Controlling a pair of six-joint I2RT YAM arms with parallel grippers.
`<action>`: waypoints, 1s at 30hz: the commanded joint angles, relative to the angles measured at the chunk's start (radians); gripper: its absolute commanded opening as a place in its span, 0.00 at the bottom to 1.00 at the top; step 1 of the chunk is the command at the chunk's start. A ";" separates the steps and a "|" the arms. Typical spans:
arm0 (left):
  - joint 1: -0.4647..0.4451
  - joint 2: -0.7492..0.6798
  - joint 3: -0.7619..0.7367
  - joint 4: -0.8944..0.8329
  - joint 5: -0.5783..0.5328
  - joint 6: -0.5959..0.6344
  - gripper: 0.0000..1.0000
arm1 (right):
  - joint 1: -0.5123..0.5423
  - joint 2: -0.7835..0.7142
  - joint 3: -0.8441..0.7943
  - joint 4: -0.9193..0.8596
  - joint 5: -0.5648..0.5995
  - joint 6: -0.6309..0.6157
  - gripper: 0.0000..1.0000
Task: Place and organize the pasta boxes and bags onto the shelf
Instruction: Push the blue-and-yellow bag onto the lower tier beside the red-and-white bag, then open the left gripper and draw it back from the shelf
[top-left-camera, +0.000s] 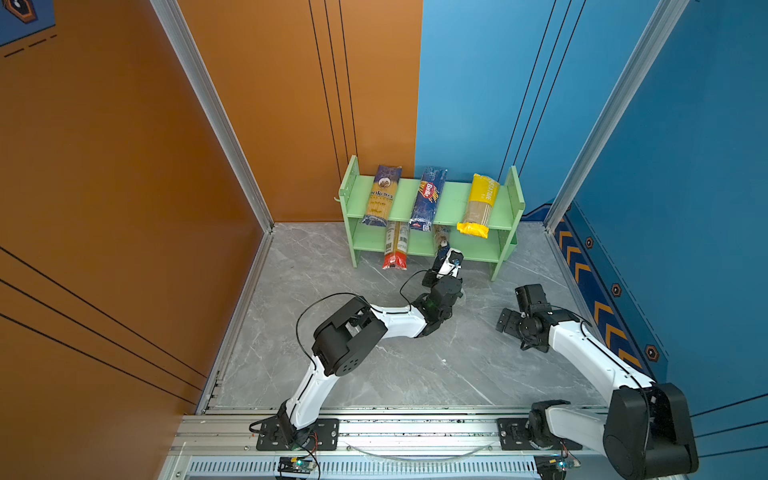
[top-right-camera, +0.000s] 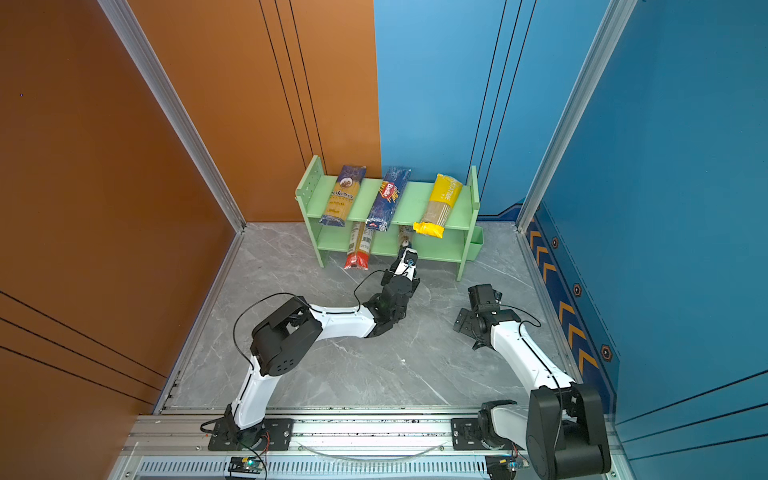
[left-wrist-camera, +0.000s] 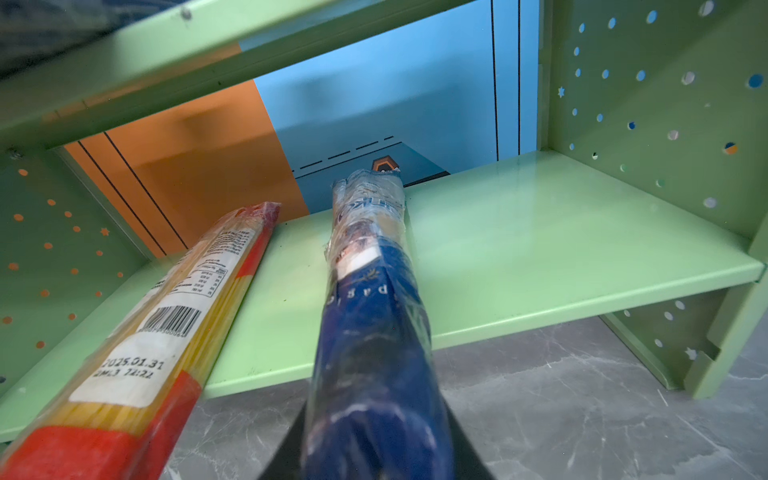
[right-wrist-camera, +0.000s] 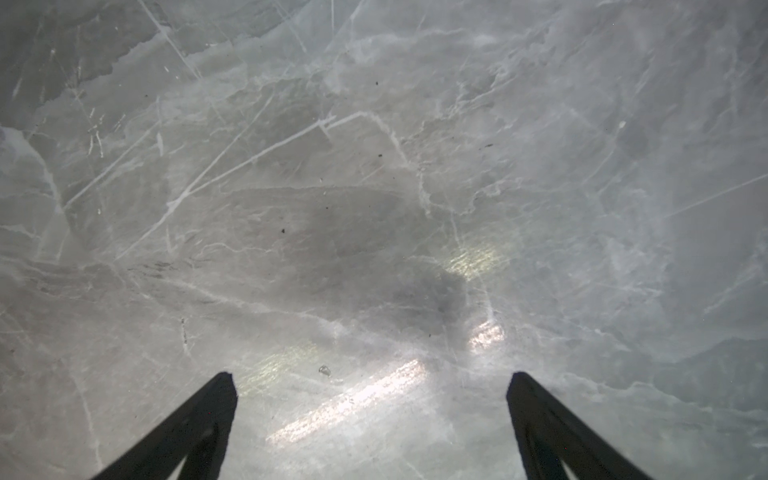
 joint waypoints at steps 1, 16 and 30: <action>-0.004 -0.010 0.053 0.100 0.000 0.014 0.41 | -0.012 -0.025 -0.019 0.000 -0.012 -0.018 1.00; -0.015 -0.018 0.043 0.101 0.005 0.025 0.77 | -0.023 -0.045 -0.029 0.001 -0.022 -0.013 1.00; -0.027 -0.083 -0.042 0.101 -0.001 0.022 0.84 | -0.024 -0.062 -0.029 0.000 -0.033 -0.013 1.00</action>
